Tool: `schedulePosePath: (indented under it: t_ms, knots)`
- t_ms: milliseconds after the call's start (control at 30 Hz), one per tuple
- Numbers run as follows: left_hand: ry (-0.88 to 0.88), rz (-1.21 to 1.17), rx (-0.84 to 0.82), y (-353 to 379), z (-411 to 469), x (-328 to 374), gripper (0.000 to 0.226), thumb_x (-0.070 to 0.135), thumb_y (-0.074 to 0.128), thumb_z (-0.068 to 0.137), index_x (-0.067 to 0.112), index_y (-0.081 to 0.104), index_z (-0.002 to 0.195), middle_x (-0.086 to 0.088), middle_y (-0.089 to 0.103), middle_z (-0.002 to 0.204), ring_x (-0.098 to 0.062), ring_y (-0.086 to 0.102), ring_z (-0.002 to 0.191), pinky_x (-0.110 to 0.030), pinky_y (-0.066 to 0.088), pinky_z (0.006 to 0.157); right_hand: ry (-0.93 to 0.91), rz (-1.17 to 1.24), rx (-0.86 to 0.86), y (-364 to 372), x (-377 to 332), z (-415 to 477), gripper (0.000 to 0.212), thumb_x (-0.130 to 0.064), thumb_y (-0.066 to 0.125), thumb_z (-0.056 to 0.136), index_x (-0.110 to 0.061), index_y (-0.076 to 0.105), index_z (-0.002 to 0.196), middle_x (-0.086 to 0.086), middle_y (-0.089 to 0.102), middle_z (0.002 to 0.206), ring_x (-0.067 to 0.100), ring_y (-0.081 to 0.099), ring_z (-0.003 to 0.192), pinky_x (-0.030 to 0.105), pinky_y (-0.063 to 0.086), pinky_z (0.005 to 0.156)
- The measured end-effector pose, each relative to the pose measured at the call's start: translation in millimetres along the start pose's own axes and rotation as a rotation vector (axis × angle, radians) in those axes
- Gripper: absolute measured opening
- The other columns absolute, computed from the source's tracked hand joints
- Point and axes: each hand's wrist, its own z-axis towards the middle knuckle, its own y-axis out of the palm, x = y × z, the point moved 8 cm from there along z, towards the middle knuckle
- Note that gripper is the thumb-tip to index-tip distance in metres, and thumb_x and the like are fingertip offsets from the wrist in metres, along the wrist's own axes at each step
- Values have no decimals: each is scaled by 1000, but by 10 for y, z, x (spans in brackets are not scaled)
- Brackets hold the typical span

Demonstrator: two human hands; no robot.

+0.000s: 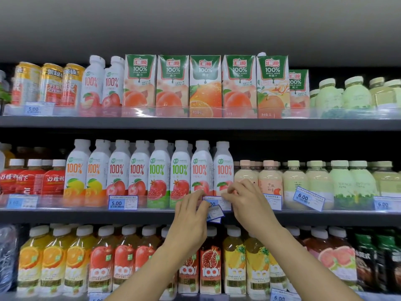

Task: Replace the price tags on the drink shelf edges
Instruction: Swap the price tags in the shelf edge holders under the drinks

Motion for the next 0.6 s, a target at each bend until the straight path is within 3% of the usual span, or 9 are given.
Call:
schedulePosePath:
  t_ms: [67, 167, 333, 467, 600]
  knots:
    - [5, 20, -7, -14, 19, -11, 11, 17, 48, 95, 15, 52, 106, -8, 46, 140, -28, 43, 126, -41, 33, 100, 55, 116, 60, -89, 14, -17, 24, -22, 65, 89, -19, 69, 113, -5, 65, 105, 17, 53, 98, 34, 49, 83]
    - [-18, 13, -3, -48, 54, -26, 16, 17, 49, 97, 16, 56, 112, 0, 52, 136, -24, 44, 127, -37, 33, 103, 174, 286, 93, -168, 53, -39, 12, -29, 54, 93, -21, 61, 87, -9, 58, 80, 10, 48, 78, 29, 48, 71]
    - [22, -2, -60, 16, 129, -2, 20, 17, 48, 96, 17, 56, 115, 1, 54, 139, -22, 41, 135, -39, 31, 107, 265, 403, 114, -195, 129, -45, 23, -27, 48, 88, -24, 39, 67, -8, 44, 62, 11, 41, 59, 30, 38, 49]
    - [34, 5, -86, 21, 112, 43, 27, 22, 38, 97, 14, 56, 115, -1, 58, 134, -23, 45, 128, -36, 31, 104, 290, 472, 91, -203, 160, -78, 37, -22, 50, 87, -36, 27, 62, -13, 37, 57, 5, 37, 54, 21, 24, 50]
    - [7, -31, -70, -16, 139, 55, 25, 23, 38, 99, 13, 57, 112, -1, 58, 130, -21, 45, 126, -39, 36, 105, 334, 502, 50, -142, 192, -119, 40, -18, 54, 89, -34, 30, 62, -10, 40, 59, 7, 38, 55, 23, 25, 51]
